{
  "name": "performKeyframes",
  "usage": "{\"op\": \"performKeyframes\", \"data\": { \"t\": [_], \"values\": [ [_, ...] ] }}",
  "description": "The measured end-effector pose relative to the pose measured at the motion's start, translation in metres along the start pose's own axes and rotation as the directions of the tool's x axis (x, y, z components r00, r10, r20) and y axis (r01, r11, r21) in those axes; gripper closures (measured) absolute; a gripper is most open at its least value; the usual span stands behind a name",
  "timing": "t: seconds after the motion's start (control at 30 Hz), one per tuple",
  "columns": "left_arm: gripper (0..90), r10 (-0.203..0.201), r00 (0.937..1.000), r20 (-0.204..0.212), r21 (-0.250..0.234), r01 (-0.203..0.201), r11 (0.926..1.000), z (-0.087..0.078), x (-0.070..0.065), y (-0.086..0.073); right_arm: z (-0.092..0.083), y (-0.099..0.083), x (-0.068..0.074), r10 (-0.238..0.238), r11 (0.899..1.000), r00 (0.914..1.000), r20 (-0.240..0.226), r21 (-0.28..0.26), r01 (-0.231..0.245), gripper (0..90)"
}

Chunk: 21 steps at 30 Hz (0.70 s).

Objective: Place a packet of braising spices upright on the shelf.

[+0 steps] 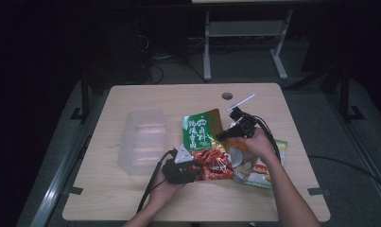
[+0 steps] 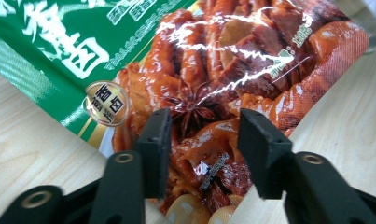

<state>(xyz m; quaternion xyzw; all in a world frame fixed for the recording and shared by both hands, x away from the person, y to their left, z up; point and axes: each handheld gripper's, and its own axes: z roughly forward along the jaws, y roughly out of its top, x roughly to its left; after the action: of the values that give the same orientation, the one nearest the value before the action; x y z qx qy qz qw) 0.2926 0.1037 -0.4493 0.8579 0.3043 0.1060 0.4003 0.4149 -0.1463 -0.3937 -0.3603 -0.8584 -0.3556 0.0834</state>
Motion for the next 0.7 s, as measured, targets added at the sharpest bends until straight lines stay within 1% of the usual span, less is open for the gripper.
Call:
{"op": "performKeyframes", "data": {
  "t": [0.03,0.07,0.1,0.13,0.17,0.27,0.3,0.33,0.37,0.4,0.43,0.47,0.5,0.53,0.57,0.6,0.63,0.67,0.7],
  "values": [
    [50.5,0.0,1.0,0.0,0.0,0.0,1.0,0.0,0.0,0.0,0.0,0.0,0.0,0.0,1.0,1.0,0.0,0.0,0.0,89.5],
    [50.5,-0.007,1.0,0.007,-0.008,0.007,0.9999,-0.001,0.0,0.001,-0.005,-0.001,0.005,-0.019,1.0,0.9998,-0.003,-0.017,0.019,89.6],
    [48.8,-0.024,0.9994,0.023,-0.024,0.025,0.9994,-0.004,0.001,0.002,-0.011,-0.003,0.011,-0.04,0.998,0.9992,-0.004,-0.048,0.04,89.6],
    [47.4,-0.032,0.999,0.03,-0.033,0.033,0.9989,-0.005,0.002,0.002,-0.013,-0.005,0.014,-0.049,0.997,0.9988,0.002,-0.058,0.049,89.6],
    [45.4,-0.052,0.9982,0.031,-0.045,0.053,0.9976,-0.007,0.001,0.003,-0.016,-0.007,0.017,-0.058,0.996,0.9983,0.003,-0.07,0.058,89.7],
    [39.5,-0.052,0.998,0.036,-0.049,0.054,0.9973,-0.009,0.002,0.004,-0.026,-0.013,0.025,-0.09,0.991,0.9959,0.009,-0.096,0.09,89.7],
    [36.3,-0.062,0.9975,0.033,-0.067,0.064,0.9957,-0.011,0.001,0.005,-0.03,-0.017,0.029,-0.106,0.988,0.9943,0.015,-0.11,0.107,89.7],
    [34.4,-0.062,0.9975,0.033,-0.067,0.064,0.9957,-0.011,0.001,0.005,-0.03,-0.017,0.029,-0.106,0.988,0.9943,0.015,-0.11,0.107,89.7],
    [31.8,-0.061,0.9976,0.033,-0.072,0.063,0.9955,-0.013,0.001,0.006,-0.037,-0.023,0.035,-0.139,0.981,0.9898,0.031,-0.13,0.142,89.7],
    [29.0,-0.073,0.9969,0.031,-0.081,0.075,0.9938,-0.013,0.001,0.006,-0.041,-0.026,0.038,-0.154,0.977,0.9875,0.034,-0.147,0.157,89.7],
    [27.0,-0.09,0.9954,0.035,-0.086,0.093,0.992,-0.014,0.001,0.007,-0.044,-0.029,0.04,-0.166,0.973,0.9853,0.04,-0.158,0.171,89.7],
    [26.3,-0.08,0.9964,0.028,-0.092,0.083,0.9924,-0.015,0.002,0.007,-0.047,-0.033,0.042,-0.179,0.968,0.9828,0.045,-0.168,0.184,89.7],
    [25.1,-0.082,0.9963,0.025,-0.088,0.084,0.9926,-0.016,0.003,0.008,-0.051,-0.036,0.044,-0.19,0.965,0.9804,0.052,-0.176,0.196,89.7],
    [23.4,-0.094,0.9953,0.026,-0.096,0.096,0.9907,-0.016,0.003,0.009,-0.054,-0.04,0.047,-0.203,0.96,0.9774,0.06,-0.183,0.21,89.7],
    [21.6,-0.094,0.9953,0.026,-0.096,0.096,0.9907,-0.016,0.003,0.009,-0.057,-0.044,0.049,-0.218,0.955,0.9734,0.069,-0.19,0.228,89.7],
    [21.6,-0.112,0.9934,0.028,-0.105,0.114,0.9879,-0.015,0.003,0.01,-0.057,-0.044,0.049,-0.218,0.955,0.9734,0.069,-0.19,0.228,89.7],
    [18.6,-0.119,0.9925,0.029,-0.108,0.121,0.9868,-0.014,0.005,0.012,-0.065,-0.053,0.052,-0.24,0.946,0.9678,0.077,-0.207,0.251,89.7],
    [18.3,-0.119,0.9925,0.029,-0.108,0.121,0.9868,-0.014,0.005,0.012,-0.065,-0.053,0.052,-0.24,0.946,0.9678,0.077,-0.207,0.251,89.7],
    [18.3,-0.13,0.9906,0.042,-0.109,0.134,0.9849,-0.013,0.005,0.012,-0.067,-0.057,0.053,-0.255,0.94,0.9633,0.083,-0.214,0.267,89.6]
  ]
}}
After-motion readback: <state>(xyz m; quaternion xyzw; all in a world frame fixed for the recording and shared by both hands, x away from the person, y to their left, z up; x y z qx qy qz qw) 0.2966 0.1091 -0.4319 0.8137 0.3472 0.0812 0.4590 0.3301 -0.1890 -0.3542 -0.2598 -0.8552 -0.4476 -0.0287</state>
